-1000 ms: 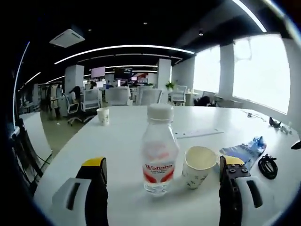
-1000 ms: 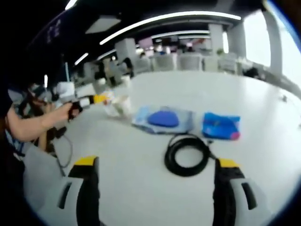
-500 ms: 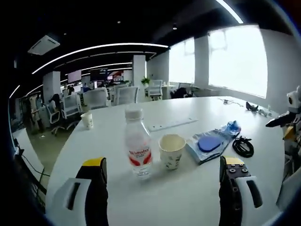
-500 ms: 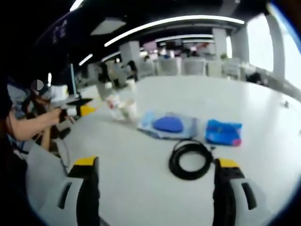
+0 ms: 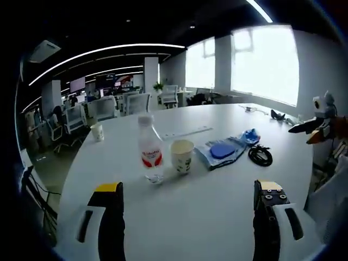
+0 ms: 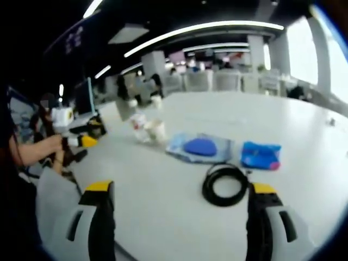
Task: Arrange the tabletop items into an orderly group along one side of the table until the central work area is clear of visible clutter.
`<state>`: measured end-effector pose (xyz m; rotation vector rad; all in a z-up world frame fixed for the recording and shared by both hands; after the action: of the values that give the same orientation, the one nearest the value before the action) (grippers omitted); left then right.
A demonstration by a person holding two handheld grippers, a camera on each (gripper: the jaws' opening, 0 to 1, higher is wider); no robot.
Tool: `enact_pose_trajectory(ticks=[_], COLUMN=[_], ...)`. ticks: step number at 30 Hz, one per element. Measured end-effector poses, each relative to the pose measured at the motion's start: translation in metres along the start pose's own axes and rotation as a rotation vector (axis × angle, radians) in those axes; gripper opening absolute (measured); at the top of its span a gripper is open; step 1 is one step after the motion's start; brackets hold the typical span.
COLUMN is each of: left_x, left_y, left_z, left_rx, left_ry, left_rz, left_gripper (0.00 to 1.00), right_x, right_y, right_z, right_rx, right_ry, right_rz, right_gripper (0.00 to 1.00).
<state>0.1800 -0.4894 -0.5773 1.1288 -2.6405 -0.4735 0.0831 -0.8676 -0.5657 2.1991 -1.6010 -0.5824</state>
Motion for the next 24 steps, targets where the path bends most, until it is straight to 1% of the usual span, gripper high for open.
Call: enact_pose_trajectory(ticks=[4, 6, 10, 12, 14, 19, 24], left_x=[0.007, 0.009, 0.014, 0.019, 0.023, 0.031, 0.035], left_y=[0.006, 0.009, 0.013, 0.016, 0.017, 0.023, 0.029], left_z=[0.001, 0.002, 0.003, 0.006, 0.011, 0.015, 0.019], left_rx=[-0.001, -0.013, -0.017, -0.02, -0.037, -0.047, -0.054], left_ry=[0.009, 0.006, 0.01, 0.014, 0.02, 0.028, 0.027], left_rz=[0.003, 0.005, -0.001, 0.006, 0.01, 0.019, 0.013], left_gripper=[1.0, 1.0, 1.0, 1.0, 1.0, 1.0, 1.0], right_x=[-0.002, -0.001, 0.0, 0.001, 0.001, 0.0, -0.004], right_y=[0.006, 0.009, 0.016, 0.02, 0.023, 0.029, 0.033], right_z=[0.003, 0.005, 0.01, 0.013, 0.016, 0.023, 0.029], right_rx=[-0.003, -0.011, -0.026, -0.029, -0.03, -0.016, -0.023], right_ry=[0.01, 0.02, 0.025, 0.039, 0.048, 0.03, 0.018], right_rz=[0.008, 0.014, 0.031, 0.045, 0.048, 0.052, 0.053], right_gripper=[1.0, 1.0, 1.0, 1.0, 1.0, 1.0, 1.0])
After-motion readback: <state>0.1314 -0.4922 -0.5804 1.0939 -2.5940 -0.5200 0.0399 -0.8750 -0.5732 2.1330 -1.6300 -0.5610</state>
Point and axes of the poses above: the point that each gripper's makers call its tool centre point, and the gripper's own axes: y roughly backward along the fingers, x roughly to its right, z roughly out of its underside, the point moved 8 cm from there along y, roughly backward along the fingers, and after that the axes turned 7 degrees about z, right-handed, at the moved point
